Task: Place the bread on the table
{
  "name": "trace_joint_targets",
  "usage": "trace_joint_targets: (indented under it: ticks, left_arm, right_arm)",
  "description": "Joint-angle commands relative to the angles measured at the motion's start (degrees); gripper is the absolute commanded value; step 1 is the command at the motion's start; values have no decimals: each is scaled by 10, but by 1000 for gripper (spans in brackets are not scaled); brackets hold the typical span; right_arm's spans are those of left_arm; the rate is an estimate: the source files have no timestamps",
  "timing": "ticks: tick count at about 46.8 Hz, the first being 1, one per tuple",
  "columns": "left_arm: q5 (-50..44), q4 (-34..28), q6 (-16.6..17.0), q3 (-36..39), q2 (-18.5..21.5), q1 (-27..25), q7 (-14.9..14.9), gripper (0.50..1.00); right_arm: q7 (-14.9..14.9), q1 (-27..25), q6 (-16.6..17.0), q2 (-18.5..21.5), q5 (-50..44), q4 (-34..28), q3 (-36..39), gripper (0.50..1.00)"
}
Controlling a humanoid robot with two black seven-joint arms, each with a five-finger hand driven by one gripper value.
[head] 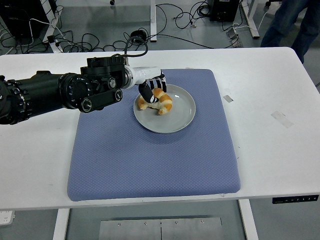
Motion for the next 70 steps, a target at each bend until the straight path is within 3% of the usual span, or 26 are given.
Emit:
trace_joint_targets:
  ticks: [1,11,25,46,70]
  left_arm:
    - [0,4,-1,-1,0,-4,0,500]
    - [-3,40,-3,-1,0,-15,0,500]
    - [-8,98,-6,1,33,0,-5,500]
    - [-12,85,-3,8,54,22,36,500]
    - [-12,88,3,21,51,42,33,500]
  right_arm:
    - [0,0,0,0,0,0,0,1000]
    - [0,0,0,0,0,0,0,1000]
    - [0,0,0,0,0,1,0,1000]
    - [0,0,0,0,0,0,0,1000]
    - [0,0,0,0,0,0,0,1000]
